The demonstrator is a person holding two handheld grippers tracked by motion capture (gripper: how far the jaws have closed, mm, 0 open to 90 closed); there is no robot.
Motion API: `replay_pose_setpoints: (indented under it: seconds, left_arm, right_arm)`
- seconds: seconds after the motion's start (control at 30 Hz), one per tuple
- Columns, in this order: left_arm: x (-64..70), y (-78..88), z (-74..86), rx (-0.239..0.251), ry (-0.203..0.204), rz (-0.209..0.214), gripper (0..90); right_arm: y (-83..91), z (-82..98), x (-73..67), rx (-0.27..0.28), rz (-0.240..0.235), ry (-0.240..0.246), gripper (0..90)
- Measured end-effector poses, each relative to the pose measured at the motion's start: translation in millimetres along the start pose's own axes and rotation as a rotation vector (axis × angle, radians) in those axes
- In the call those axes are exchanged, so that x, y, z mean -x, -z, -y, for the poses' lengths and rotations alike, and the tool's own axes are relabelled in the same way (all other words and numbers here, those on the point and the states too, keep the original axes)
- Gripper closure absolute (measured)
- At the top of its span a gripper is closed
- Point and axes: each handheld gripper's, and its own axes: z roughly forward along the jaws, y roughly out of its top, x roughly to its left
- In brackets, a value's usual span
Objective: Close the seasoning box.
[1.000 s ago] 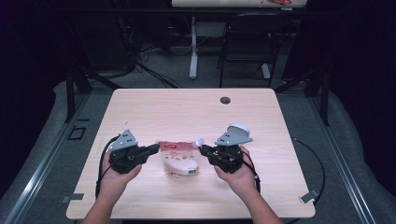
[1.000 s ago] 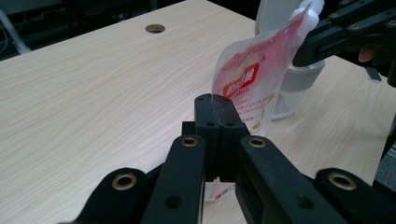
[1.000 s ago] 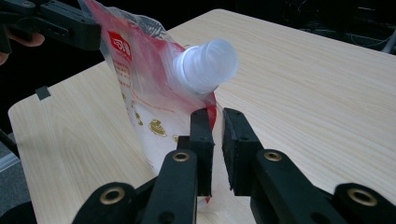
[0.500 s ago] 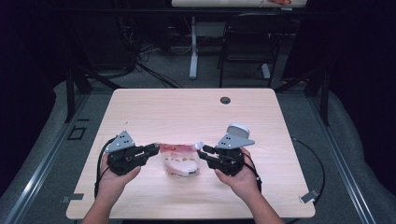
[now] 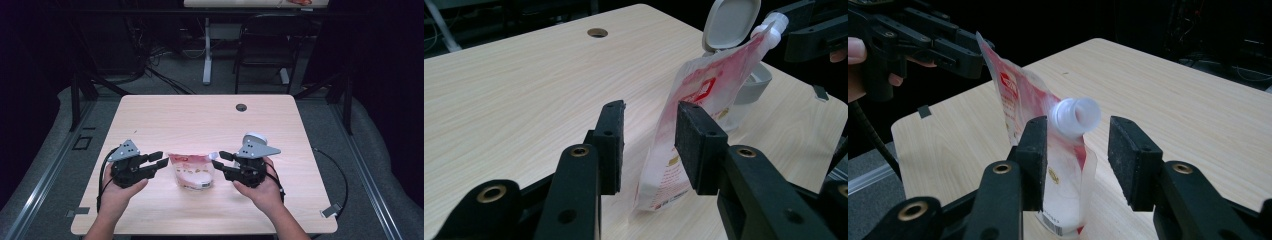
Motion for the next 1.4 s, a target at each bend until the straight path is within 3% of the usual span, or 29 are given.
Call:
replay_pose_setpoints:
  seconds: [0.4,0.7,0.9,1.1,1.3,1.4]
  left_arm:
    - [-2.9,3.6,0.6,-0.009,0.007,-0.008,60.4]
    - [-1.2,-4.5,2.6,-0.030,-0.009,0.014,61.9]
    - [1.8,-9.3,3.5,-0.026,-0.038,0.031,65.6]
    - [3.7,-15.7,4.1,-0.045,-0.055,0.043,75.3]
    - [5.6,-18.4,3.4,-0.047,-0.070,0.015,85.2]
    - [6.7,-18.6,3.1,-0.046,-0.070,0.007,89.5]
  right_arm:
    - [0.3,-17.4,-3.3,0.035,-0.034,0.011,47.8]
    - [-12.4,-19.3,-2.8,0.011,-0.061,0.002,47.4]
    - [-20.5,-12.4,0.9,-0.032,-0.062,-0.009,52.7]
    - [-20.6,-8.3,4.8,-0.050,-0.082,-0.040,64.9]
    - [-18.2,-8.8,8.1,-0.061,-0.130,-0.083,68.9]
    - [-16.4,-9.3,6.8,-0.074,-0.129,-0.062,69.4]
